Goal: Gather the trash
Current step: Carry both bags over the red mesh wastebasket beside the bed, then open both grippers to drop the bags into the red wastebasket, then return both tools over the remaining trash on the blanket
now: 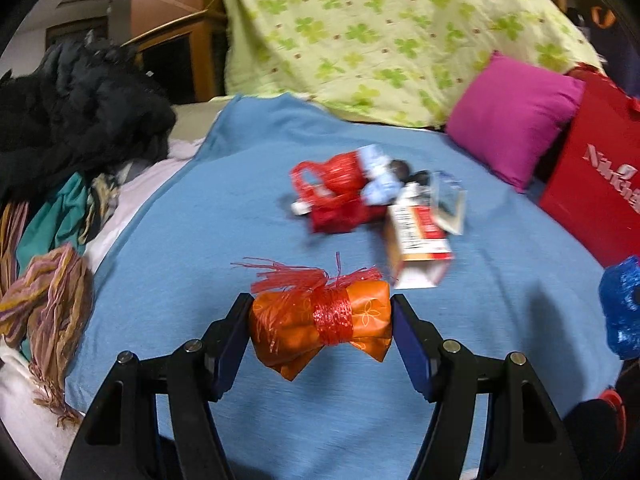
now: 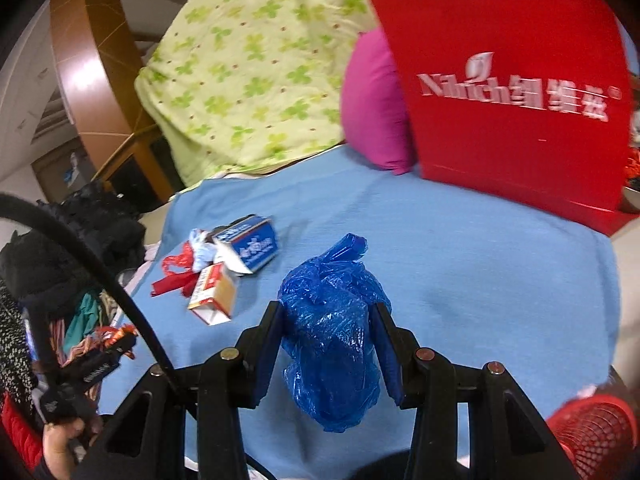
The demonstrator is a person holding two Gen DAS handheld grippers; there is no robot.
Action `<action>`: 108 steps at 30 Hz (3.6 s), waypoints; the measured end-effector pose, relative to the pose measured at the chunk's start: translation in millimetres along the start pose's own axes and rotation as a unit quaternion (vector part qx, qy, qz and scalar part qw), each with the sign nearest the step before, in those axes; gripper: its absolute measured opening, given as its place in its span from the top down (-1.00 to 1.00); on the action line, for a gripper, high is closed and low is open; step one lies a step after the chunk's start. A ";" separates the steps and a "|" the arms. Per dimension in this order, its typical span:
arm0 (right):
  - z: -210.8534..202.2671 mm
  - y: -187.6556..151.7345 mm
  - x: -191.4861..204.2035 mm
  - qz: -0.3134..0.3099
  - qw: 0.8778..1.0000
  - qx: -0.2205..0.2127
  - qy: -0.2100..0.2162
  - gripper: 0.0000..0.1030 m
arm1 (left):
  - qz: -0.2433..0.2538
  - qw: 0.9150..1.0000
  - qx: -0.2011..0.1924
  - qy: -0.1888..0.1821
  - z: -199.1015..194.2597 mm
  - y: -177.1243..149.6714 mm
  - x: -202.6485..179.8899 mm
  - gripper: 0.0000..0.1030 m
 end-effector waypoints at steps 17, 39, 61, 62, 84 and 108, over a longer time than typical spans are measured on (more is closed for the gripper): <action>-97.5 4.7 -100.3 0.025 0.993 -0.053 -0.098 0.08 | 0.077 0.992 -0.017 -0.101 -44.2 28.3 -111.9 -0.35; -173.5 -76.3 -212.5 0.072 0.971 0.008 -0.229 0.04 | 0.141 0.956 0.004 -0.258 -98.7 3.4 -264.0 -0.35; -244.9 -56.0 -225.5 0.073 0.943 -0.074 -0.315 -0.58 | 0.216 0.866 0.123 -0.435 -159.1 -83.6 -396.6 -0.39; -246.7 -55.7 -227.1 0.075 0.942 -0.077 -0.317 -0.58 | 0.221 0.861 0.131 -0.438 -159.2 -87.7 -400.1 -0.43; -172.7 -38.1 -159.4 0.054 0.973 0.011 -0.224 -0.58 | 0.078 0.949 0.067 -0.299 -74.4 -11.9 -222.1 -0.50; -41.1 -5.2 56.5 -0.056 0.995 0.069 -0.047 -0.58 | -0.058 0.992 0.033 -0.103 0.1 -10.3 -0.3 -0.50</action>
Point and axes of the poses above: each gripper's, at about its wrist camera, not at the fingertips, and z roughly the way its jaws point, x to its left, y to its top, the point moved 3 cm from there along z, roughly the way its jaws point, and after that the axes turned 15 degrees about -x, right-handed, at the moved point
